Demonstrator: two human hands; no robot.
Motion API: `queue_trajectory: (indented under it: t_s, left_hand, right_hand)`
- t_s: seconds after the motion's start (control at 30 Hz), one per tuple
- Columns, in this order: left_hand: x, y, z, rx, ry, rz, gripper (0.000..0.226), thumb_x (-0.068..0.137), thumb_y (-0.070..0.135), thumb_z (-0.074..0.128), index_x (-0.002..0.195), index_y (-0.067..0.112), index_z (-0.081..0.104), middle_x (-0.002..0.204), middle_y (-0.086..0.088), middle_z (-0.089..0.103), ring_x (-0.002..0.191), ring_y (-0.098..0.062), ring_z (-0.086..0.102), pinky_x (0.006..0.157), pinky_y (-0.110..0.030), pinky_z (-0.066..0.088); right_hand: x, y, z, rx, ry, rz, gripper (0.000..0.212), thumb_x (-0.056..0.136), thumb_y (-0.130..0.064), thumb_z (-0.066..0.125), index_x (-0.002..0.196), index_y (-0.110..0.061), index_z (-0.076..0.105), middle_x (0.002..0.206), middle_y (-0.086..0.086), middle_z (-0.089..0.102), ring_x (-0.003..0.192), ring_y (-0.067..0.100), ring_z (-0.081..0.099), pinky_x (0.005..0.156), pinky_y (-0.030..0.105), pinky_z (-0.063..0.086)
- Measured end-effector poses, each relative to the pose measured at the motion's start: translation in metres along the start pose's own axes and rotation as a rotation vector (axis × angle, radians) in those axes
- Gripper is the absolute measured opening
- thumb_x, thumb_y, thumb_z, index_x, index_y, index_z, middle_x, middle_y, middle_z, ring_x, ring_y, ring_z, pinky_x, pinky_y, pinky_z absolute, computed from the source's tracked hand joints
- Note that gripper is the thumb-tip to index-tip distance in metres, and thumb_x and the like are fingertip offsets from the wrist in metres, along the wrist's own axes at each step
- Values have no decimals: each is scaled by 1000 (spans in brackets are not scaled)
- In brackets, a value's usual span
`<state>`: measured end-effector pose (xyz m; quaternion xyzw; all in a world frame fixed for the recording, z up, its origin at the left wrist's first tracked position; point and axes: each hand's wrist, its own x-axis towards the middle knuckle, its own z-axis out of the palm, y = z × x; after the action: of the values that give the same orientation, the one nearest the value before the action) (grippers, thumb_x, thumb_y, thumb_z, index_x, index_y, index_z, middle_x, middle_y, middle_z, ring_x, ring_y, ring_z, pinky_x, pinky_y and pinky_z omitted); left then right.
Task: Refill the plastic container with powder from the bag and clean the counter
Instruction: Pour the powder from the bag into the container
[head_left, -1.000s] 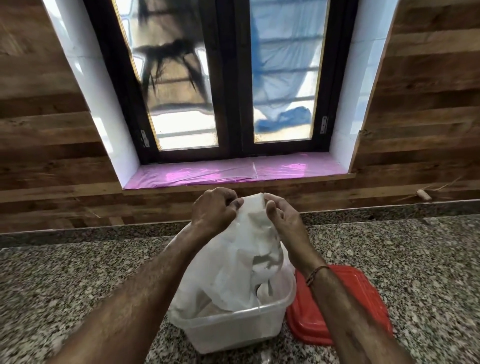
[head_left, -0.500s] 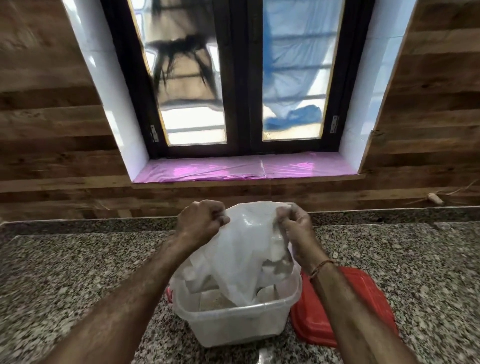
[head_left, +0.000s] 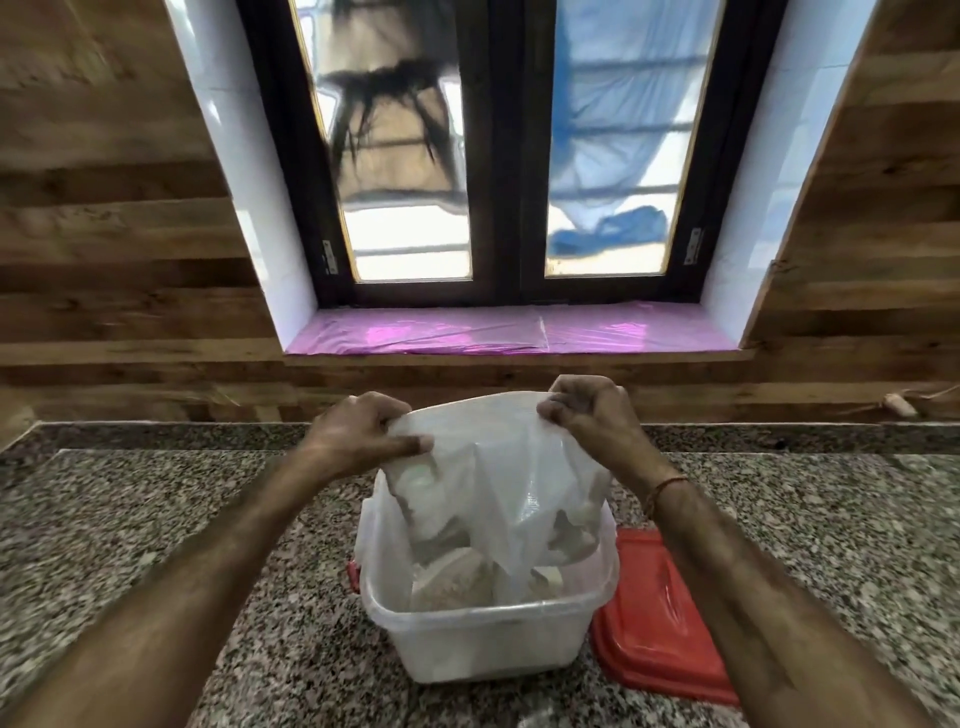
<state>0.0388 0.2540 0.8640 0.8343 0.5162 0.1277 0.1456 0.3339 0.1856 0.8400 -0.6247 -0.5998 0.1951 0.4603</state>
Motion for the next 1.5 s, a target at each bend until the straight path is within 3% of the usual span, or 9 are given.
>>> queue_trajectory:
  t_s: [0.07,0.2,0.3,0.4,0.47,0.73,1.07,1.27,1.5]
  left_hand:
    - [1,-5,7,-22,115,21,68,62,88,64,90,27,72,87,2,75,86,-24,69,65,-35,44]
    - [-1,17,11,-137,241,50,38,71,62,73,76,25,68,73,6,70,74,-18,67,59,-33,44]
    - [-7,27,12,-502,277,28,34,69,49,82,77,19,68,73,2,71,66,-11,63,60,-37,52]
    - [-27,17,27,-1036,101,-39,49,75,43,85,113,16,68,107,-3,77,98,-18,73,87,-41,59]
    - [-45,12,42,-1107,-99,-119,61,77,42,86,128,19,63,121,-7,74,111,-28,72,96,-52,57]
    - [-62,12,67,-908,-165,-137,39,79,30,87,112,24,68,98,12,80,91,-7,76,79,-26,62]
    - [-57,-5,81,-637,-129,-148,30,84,60,71,103,38,72,104,8,78,92,-12,76,83,-42,63]
    - [-55,-3,84,-519,-245,-113,48,79,53,76,120,30,68,114,7,74,102,-13,71,93,-39,59]
    - [-43,2,80,-466,-275,-132,27,100,40,58,120,23,67,109,-3,73,97,-23,71,84,-44,61]
  right_hand:
    - [2,-9,1,-141,-25,-58,5,87,-23,78,85,-20,75,83,-7,76,83,9,68,84,39,58]
    - [2,-52,17,-495,-196,-235,34,86,-52,73,116,-38,70,112,-12,75,107,15,66,98,39,45]
    - [12,-66,29,-481,-163,-278,21,86,-49,75,92,-28,76,83,-12,70,85,14,62,77,30,41]
    - [23,-61,31,-350,-145,-201,23,83,-47,78,80,-25,72,74,-7,69,79,14,64,75,35,52]
    - [27,-58,29,-259,-156,-147,29,79,-51,76,79,-23,71,75,-3,72,81,16,68,83,42,57]
    - [37,-45,32,-146,-209,-121,22,74,-52,76,68,-32,72,61,-12,64,66,5,57,79,51,58]
    - [32,-45,33,-228,-89,-124,17,86,-32,81,72,-28,72,64,-16,65,67,-1,60,66,23,49]
    - [35,-37,31,-177,-106,-81,17,80,-43,78,78,-26,74,71,-6,73,77,16,70,82,47,60]
    - [36,-31,21,-122,27,-50,20,84,-35,80,72,-22,71,68,-11,71,71,7,65,77,39,60]
